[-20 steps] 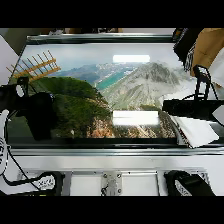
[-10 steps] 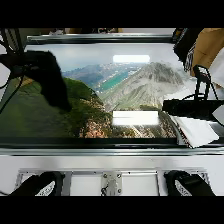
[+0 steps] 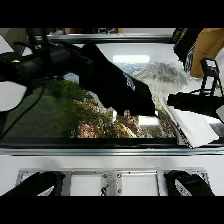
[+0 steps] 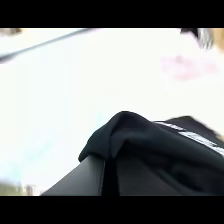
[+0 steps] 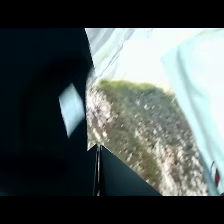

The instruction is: Fold the clothes and pants, and hang the long-sleeved shirts on hangers.

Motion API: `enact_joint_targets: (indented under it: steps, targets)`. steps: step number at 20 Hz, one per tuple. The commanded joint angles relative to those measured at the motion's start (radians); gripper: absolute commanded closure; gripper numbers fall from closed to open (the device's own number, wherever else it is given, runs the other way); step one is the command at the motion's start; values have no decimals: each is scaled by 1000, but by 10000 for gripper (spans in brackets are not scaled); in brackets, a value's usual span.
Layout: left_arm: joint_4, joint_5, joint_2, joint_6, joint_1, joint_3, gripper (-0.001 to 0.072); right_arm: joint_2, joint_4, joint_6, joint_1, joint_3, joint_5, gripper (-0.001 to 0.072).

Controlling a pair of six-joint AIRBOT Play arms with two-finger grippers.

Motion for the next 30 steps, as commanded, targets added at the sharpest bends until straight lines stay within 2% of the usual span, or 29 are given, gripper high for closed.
enact_joint_targets:
  steps: [1, 2, 3, 4, 5, 6, 10, 13, 15, 17, 20, 22, 23, 26, 28, 30]
  targets:
    - [-6, -129, -117, -20, 24, -53, 701, -9, -38, -15, -31, 5, -41, 691]
    - [-6, -127, -154, -21, 34, -103, 701, -19, -36, -15, -31, 5, -40, 688]
    - [-6, -122, -196, -21, 45, -160, 701, -34, -29, -15, -31, 5, -37, 641]
    - [-4, -122, -235, -21, 57, -213, 701, -53, -13, -15, -31, 5, -32, 413]
    - [-5, -126, -279, -21, 72, -264, 700, -77, -1, -15, -30, 2, -29, 148]
    - [-3, -131, -315, -21, 92, -303, 701, -103, 22, -16, -30, -4, -30, 62]
    - [-5, -219, -401, -21, 183, -344, 700, -277, 120, -16, -30, -30, -32, 63]
    - [-5, -219, -392, -21, 221, -344, 700, -462, 142, -17, -27, -32, -48, 63]
    - [-5, -213, -385, -21, 231, -344, 700, -585, 220, -91, -26, -32, -81, 64]
    - [-5, -214, -385, -21, 231, -344, 701, -692, 379, -209, -26, -32, -98, 64]
    - [-7, -213, -385, -21, 230, -344, 701, -809, 615, -363, -20, -32, -104, 66]
    - [-6, -218, -385, -21, 230, -344, 701, -855, 711, -412, -20, -32, -113, 68]
    - [-7, -230, -385, -21, 230, -344, 700, -869, 728, -415, -20, -32, -120, 146]
    - [-98, -273, -370, -8, 230, -354, 700, -864, 730, -474, -23, -31, -111, 697]
    - [-196, -246, -303, 22, 214, -422, 700, -819, 697, -489, -30, -30, -108, 700]
    - [-221, -248, -220, 29, 172, -504, 701, -741, 619, -485, -42, -23, -96, 700]
